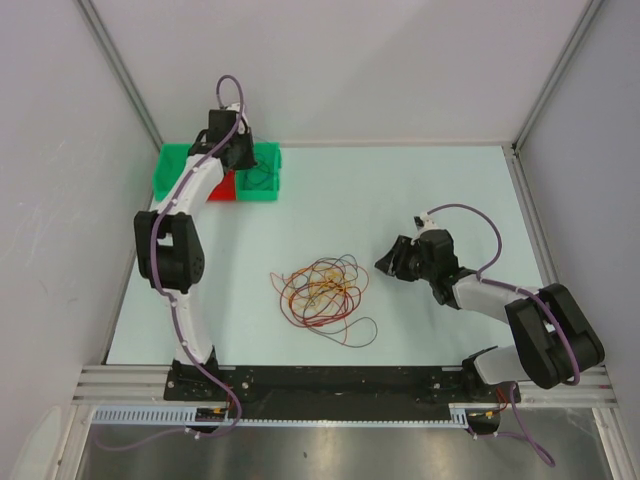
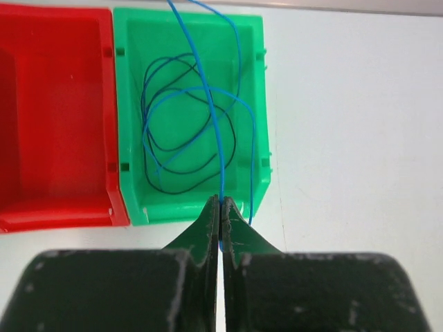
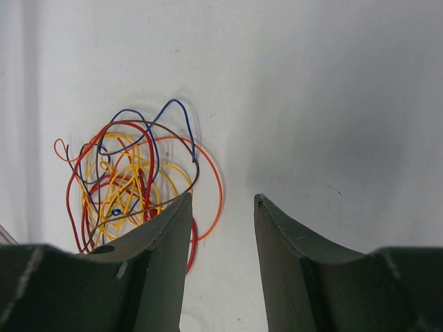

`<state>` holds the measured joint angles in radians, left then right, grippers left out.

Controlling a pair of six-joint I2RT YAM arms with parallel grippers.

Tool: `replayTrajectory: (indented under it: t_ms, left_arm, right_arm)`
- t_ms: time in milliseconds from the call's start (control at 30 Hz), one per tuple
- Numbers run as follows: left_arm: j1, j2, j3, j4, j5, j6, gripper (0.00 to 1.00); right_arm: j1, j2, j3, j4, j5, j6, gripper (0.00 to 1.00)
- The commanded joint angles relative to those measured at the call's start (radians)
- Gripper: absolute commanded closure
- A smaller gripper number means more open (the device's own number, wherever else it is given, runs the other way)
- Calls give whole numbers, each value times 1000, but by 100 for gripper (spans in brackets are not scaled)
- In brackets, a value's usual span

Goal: Untangle the cables
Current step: Place the cable in the bin.

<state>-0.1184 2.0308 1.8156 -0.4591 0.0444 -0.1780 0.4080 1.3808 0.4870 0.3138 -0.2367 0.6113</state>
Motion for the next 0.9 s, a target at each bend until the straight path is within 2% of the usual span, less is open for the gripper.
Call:
replayTrajectory:
  t_ms: [0, 367, 633, 733, 867]
  left_arm:
    - [-7, -99, -73, -20, -28, -61, 99]
    - [-15, -110, -78, -61, -72, -120, 100]
    - [-13, -70, -9, -110, -89, -137, 100]
    - [8, -31, 50, -131, -68, -143, 100]
    - [34, 69, 216, -196, -52, -137, 100]
  right_arm:
    - [-6, -28, -11, 39, -10, 7, 55]
    - [-9, -28, -13, 41, -10, 10, 55]
    - [-9, -28, -13, 38, -9, 10, 55]
    - [-11, -28, -14, 38, -10, 10, 55]
    - [-12, -28, -13, 39, -12, 10, 55]
